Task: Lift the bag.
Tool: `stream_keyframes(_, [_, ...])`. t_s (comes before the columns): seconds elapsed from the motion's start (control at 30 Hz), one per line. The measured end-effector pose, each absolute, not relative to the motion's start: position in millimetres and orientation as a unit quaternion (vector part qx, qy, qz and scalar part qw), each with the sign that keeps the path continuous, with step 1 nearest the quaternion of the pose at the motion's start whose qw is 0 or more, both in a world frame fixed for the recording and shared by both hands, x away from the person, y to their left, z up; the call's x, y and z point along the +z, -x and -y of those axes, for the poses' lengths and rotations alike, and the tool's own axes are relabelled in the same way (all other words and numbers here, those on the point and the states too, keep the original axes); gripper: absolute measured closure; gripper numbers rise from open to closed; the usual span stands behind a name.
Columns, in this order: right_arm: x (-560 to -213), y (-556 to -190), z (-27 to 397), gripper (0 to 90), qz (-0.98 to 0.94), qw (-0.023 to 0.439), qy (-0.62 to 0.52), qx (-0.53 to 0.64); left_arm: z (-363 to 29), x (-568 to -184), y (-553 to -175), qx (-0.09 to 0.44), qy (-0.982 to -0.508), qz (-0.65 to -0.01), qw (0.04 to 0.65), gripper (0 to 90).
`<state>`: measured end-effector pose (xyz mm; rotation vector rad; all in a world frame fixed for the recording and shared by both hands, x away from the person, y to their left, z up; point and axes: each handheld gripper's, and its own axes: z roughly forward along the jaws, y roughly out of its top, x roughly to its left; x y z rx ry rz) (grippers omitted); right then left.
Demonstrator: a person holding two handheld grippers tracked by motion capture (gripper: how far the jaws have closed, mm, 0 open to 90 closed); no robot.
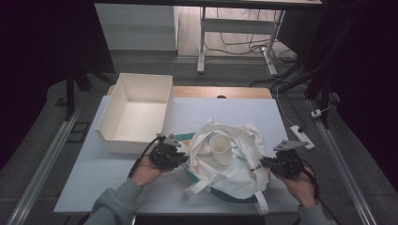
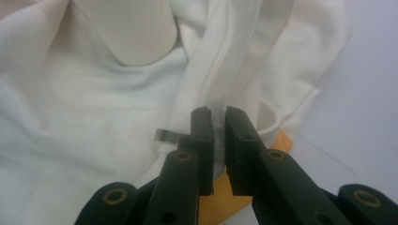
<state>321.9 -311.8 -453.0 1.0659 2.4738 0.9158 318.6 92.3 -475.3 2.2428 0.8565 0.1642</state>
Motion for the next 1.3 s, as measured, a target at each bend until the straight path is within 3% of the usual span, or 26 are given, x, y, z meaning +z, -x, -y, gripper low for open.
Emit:
stream_keyframes(0.4, [-430.0, -314.8, 338.7, 84.7, -0.819, 0.218, -0.395, 0.355, -111.0, -453.8, -314.4, 0.069, -0.858, -0.329, 0.389, 80.9])
stream_keyframes(0.9, [-417.9, -310.5, 364.4, 85.2, -0.785, 0.255, -0.417, 0.381, -144.1, -431.2, -315.5, 0.083, -0.82, -0.354, 0.442, 83.4])
stream_keyframes(1.3, [-413.2, -309.0, 365.8, 85.4, -0.772, 0.275, -0.416, 0.394, -144.5, -421.3, -310.2, 0.105, -0.814, -0.347, 0.454, 84.1])
